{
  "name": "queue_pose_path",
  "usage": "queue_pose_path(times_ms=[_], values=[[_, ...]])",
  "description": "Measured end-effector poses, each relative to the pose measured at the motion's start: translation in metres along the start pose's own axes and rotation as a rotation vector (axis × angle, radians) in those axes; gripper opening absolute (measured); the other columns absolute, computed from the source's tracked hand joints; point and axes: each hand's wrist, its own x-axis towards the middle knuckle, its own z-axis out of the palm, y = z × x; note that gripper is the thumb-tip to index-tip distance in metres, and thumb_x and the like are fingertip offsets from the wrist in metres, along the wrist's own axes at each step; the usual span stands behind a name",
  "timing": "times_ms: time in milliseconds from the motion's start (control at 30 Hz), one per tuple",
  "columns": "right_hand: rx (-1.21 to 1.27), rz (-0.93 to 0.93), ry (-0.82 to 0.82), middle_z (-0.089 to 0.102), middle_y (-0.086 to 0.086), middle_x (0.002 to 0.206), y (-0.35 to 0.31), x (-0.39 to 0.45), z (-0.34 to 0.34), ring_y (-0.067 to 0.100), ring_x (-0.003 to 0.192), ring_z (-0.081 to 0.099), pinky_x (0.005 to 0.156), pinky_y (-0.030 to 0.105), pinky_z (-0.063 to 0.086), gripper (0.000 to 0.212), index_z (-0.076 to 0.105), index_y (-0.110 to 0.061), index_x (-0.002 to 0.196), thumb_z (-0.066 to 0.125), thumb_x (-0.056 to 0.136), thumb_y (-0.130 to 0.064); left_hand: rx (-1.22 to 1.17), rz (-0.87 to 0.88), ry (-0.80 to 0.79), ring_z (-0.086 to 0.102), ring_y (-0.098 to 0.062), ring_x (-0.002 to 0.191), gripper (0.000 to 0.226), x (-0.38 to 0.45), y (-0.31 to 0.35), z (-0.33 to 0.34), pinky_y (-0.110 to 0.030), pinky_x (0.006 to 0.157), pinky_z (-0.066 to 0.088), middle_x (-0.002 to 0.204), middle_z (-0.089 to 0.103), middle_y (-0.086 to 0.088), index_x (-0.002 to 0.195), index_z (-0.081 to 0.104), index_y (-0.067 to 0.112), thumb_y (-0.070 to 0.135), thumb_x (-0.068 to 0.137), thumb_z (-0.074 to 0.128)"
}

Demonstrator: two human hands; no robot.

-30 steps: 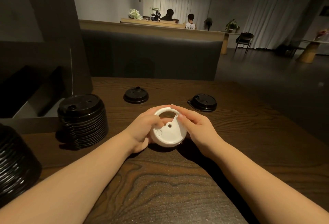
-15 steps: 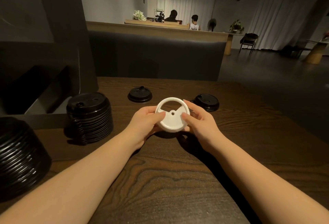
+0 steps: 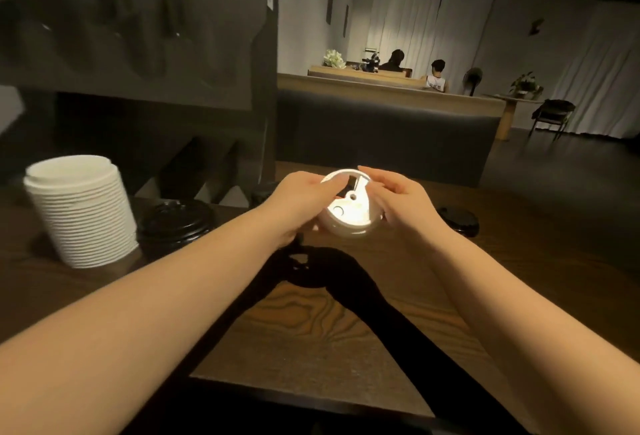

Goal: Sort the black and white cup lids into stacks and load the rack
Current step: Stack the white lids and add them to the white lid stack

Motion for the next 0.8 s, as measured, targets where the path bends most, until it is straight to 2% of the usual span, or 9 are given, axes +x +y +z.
queue_pose_path(times_ms=[67,200,300,400,433,500,567,700,800], values=[[-0.024,-0.068,-0.002,0.062,-0.006,0.115,-0.015,-0.003,0.017,0.016,0.11,0.06,0.095,0.035,0.052,0.021,0.061,-0.03,0.113,0.059,0.094,-0.021,0.053,0.047,0.062,0.063,-0.014,0.089,0.031,-0.008,0.004,-0.018,-0.024,0.065,0.051,0.101,0.068,0.001,0.114,0.063,0.018,0.039,0.099,0.045],[-0.078,-0.15,-0.059,0.051,-0.001,0.134,-0.044,-0.009,0.056,0.012,0.119,0.048,0.094,0.027,0.042,0.037,0.052,-0.021,0.134,0.053,0.097,-0.02,0.061,0.086,0.22,0.06,-0.009,0.084,0.019,-0.022,0.004,-0.064,-0.022,0.064,0.048,0.092,0.065,0.005,0.097,0.059,0.023,0.036,0.1,0.044],[-0.046,-0.144,-0.124,0.051,0.001,0.139,-0.06,-0.014,0.091,0.019,0.125,0.048,0.095,0.031,0.046,0.041,0.05,-0.023,0.136,0.054,0.096,-0.018,0.027,0.103,0.265,0.065,-0.013,0.086,0.017,-0.033,0.001,-0.103,-0.03,0.074,0.056,0.092,0.069,0.003,0.09,0.059,0.025,0.034,0.099,0.048],[-0.038,-0.15,-0.13,0.054,0.0,0.133,-0.073,-0.014,0.125,0.018,0.12,0.052,0.088,0.029,0.049,0.039,0.052,-0.022,0.134,0.055,0.096,-0.018,0.142,0.136,0.301,0.064,-0.017,0.077,0.028,-0.044,-0.008,-0.138,-0.03,0.068,0.053,0.079,0.067,0.001,0.077,0.063,0.021,0.036,0.097,0.049],[-0.045,-0.155,-0.145,0.056,0.0,0.13,-0.078,-0.013,0.136,0.017,0.117,0.053,0.084,0.026,0.05,0.036,0.054,-0.021,0.132,0.055,0.096,-0.018,0.216,0.154,0.331,0.062,-0.022,0.077,0.031,-0.047,-0.011,-0.149,-0.034,0.068,0.051,0.078,0.066,-0.004,0.077,0.065,0.016,0.036,0.096,0.049],[-0.078,-0.173,-0.224,0.058,0.0,0.125,-0.089,-0.012,0.157,0.016,0.111,0.055,0.077,0.022,0.048,0.033,0.057,-0.02,0.129,0.055,0.096,-0.018,0.304,0.19,0.367,0.062,-0.026,0.093,0.03,-0.054,-0.015,-0.171,-0.04,0.079,0.051,0.097,0.068,-0.008,0.097,0.07,0.013,0.037,0.095,0.051],[-0.105,-0.195,-0.294,0.057,0.0,0.126,-0.099,-0.01,0.178,0.016,0.112,0.054,0.085,0.025,0.049,0.033,0.057,-0.02,0.129,0.054,0.096,-0.017,0.34,0.216,0.359,0.062,-0.02,0.095,0.024,-0.059,-0.018,-0.193,-0.038,0.081,0.052,0.102,0.068,-0.003,0.107,0.068,0.021,0.034,0.097,0.05],[-0.002,-0.129,-0.273,0.055,0.005,0.132,-0.112,-0.004,0.212,0.019,0.114,0.055,0.096,0.032,0.048,0.047,0.047,-0.016,0.138,0.06,0.093,-0.022,0.283,0.174,0.492,0.059,-0.011,0.071,0.027,-0.054,-0.026,-0.226,-0.022,0.052,0.052,0.081,0.064,0.001,0.099,0.067,0.017,0.034,0.1,0.046],[0.11,0.015,-0.386,0.057,0.012,0.13,-0.113,0.002,0.235,0.02,0.095,0.067,0.088,0.035,0.054,0.067,0.032,-0.012,0.146,0.066,0.089,-0.024,0.227,0.072,0.646,0.055,-0.011,0.064,0.037,-0.045,-0.034,-0.252,-0.015,0.041,0.04,0.077,0.059,-0.001,0.098,0.065,0.009,0.037,0.101,0.041]])
